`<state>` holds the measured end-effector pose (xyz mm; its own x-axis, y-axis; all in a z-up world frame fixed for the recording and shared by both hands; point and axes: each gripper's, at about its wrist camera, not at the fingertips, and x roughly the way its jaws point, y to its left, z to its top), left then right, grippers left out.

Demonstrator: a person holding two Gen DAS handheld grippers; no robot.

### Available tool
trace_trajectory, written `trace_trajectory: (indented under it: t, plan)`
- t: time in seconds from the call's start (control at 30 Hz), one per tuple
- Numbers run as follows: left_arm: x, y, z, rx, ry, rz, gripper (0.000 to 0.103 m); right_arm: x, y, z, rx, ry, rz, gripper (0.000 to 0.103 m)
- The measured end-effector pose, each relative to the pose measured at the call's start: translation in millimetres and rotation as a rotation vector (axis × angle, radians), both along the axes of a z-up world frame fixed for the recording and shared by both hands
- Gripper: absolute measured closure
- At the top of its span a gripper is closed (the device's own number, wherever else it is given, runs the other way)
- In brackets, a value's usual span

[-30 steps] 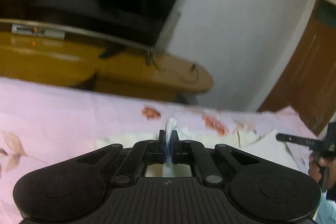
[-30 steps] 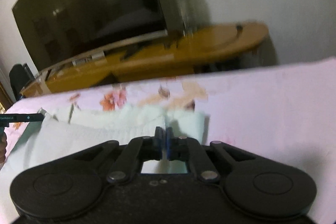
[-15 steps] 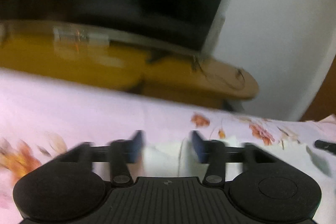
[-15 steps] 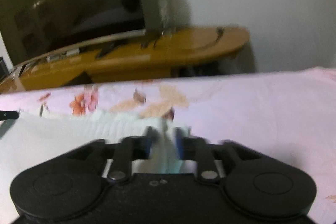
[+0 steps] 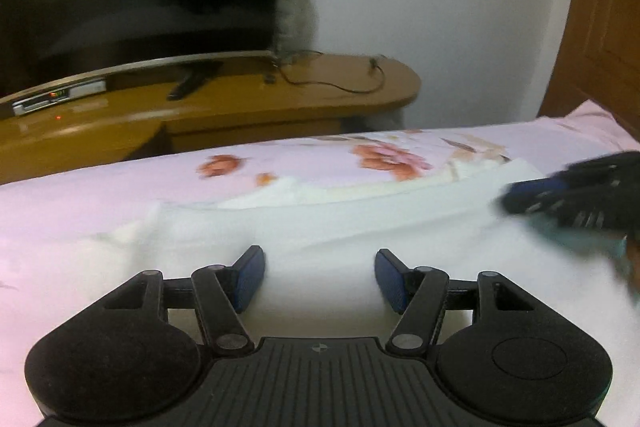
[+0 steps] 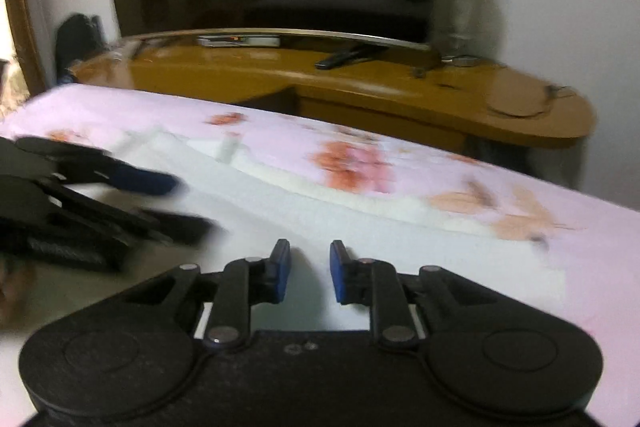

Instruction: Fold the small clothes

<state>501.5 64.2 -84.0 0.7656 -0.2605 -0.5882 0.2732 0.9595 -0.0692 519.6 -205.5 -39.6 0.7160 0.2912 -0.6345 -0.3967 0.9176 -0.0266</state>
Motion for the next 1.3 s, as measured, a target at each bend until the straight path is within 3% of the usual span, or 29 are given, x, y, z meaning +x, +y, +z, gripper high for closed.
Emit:
trace_trajectory:
  t: [0.07,0.17,0.3,0.33,0.47,0.5,0.6,0.67,0.77,0.83,0.9,1.07,1.13,1.23,1.3]
  plan:
    - [-5,18,3,0.025,-0.018,0.049,0.041,4,-40,-2,0.014,0.016,-0.103,0.085]
    - [-20,27,16,0.028,-0.05,0.128,0.041,-8,-67,6,0.006,0.024,-0.144,0.084]
    - [-52,-3,34,-0.022,-0.088,0.076,0.037,-54,-49,24,0.11,-0.032,-0.061,0.082]
    - [-57,-14,33,-0.036,-0.078,0.062,0.031,-68,-33,22,0.109,-0.03,-0.013,0.082]
    - [-61,-38,9,0.002,0.012,0.051,0.03,-97,15,3,0.054,-0.014,0.087,0.081]
    - [-63,-36,4,0.03,0.009,0.062,0.03,-100,21,-3,0.011,-0.023,0.079,0.081]
    - [-72,-10,4,0.019,-0.003,0.1,0.03,-99,5,-8,-0.049,-0.034,-0.011,0.081]
    - [-81,7,11,0.036,0.001,0.169,0.03,-93,-26,-3,-0.048,-0.022,-0.13,0.083]
    - [-102,4,23,-0.014,-0.017,0.204,0.03,-105,-56,7,0.009,0.0,-0.19,0.084]
    - [-120,-18,28,0.0,-0.043,0.161,0.03,-126,-54,18,0.061,-0.035,-0.169,0.082]
    - [-130,-41,24,-0.006,-0.014,0.117,0.03,-151,-38,22,0.117,-0.046,-0.093,0.082]
    - [-140,-74,1,0.079,0.041,0.115,0.029,-180,10,-2,0.082,0.022,0.008,0.083]
    - [-148,-70,-2,0.108,0.013,0.121,0.029,-181,15,-14,0.029,0.049,0.006,0.084]
    - [-163,-42,-1,0.119,0.003,0.176,0.029,-190,6,-15,-0.01,0.008,0.005,0.084]
    - [-175,-16,-2,0.083,-0.002,0.204,0.029,-195,-20,-13,-0.027,0.001,-0.045,0.084]
